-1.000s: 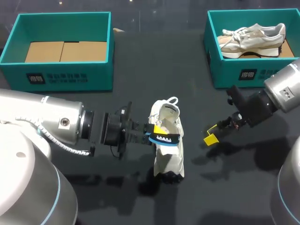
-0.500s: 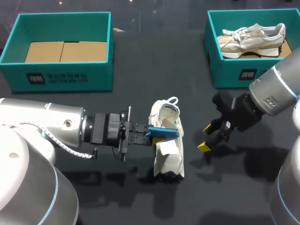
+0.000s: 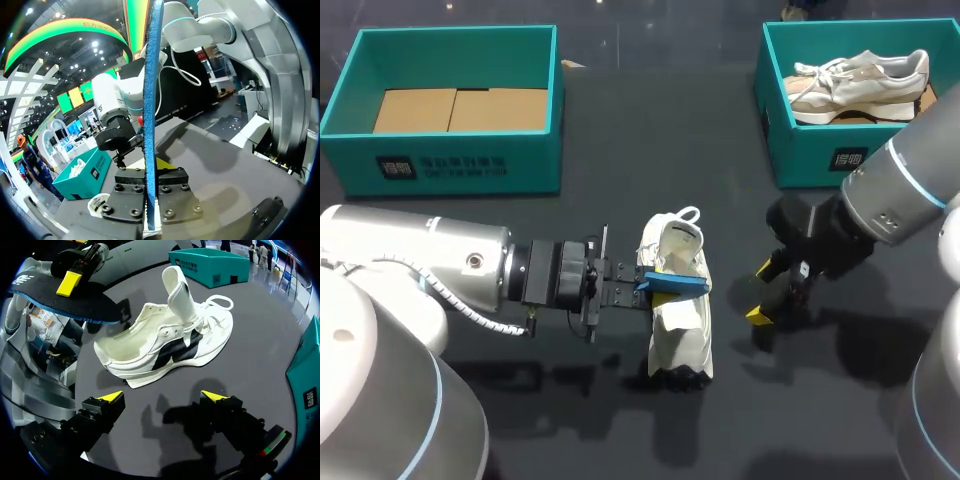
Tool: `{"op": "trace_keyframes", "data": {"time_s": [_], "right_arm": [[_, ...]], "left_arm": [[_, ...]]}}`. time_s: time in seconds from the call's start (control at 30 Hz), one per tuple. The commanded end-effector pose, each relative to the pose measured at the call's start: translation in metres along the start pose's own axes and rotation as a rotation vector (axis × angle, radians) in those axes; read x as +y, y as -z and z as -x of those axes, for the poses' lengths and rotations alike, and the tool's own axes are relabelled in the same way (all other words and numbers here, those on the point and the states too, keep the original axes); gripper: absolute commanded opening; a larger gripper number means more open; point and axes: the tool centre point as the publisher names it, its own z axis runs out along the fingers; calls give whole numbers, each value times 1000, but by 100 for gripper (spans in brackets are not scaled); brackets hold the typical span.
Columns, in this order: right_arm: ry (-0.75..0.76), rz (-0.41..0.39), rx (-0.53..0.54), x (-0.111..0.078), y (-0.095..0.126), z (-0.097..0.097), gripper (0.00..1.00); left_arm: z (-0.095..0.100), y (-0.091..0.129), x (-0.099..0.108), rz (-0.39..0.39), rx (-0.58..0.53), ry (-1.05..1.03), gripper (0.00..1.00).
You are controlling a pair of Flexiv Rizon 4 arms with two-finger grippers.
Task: Take the shoe out of the shoebox, open the shoe tongue, remove and reinsert the insole, then place the shoe into the shoebox
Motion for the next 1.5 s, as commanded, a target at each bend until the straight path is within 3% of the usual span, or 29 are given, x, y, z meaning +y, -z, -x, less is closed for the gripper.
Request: {"op": "trace_keyframes", "data": {"time_s": [0.03,0.57,1.5], "right_arm": [[95,-58,-72,5,-7,-6,100],[125,-52,-53,9,-18,-9,100],[160,-70,-40,19,-40,-20,100]], "left_arm": [[6,-7,1,-4,8,5,0],[-2,-11,6,-21,-7,-17,0],[4,-19,30,-52,8,-97,0]]}}
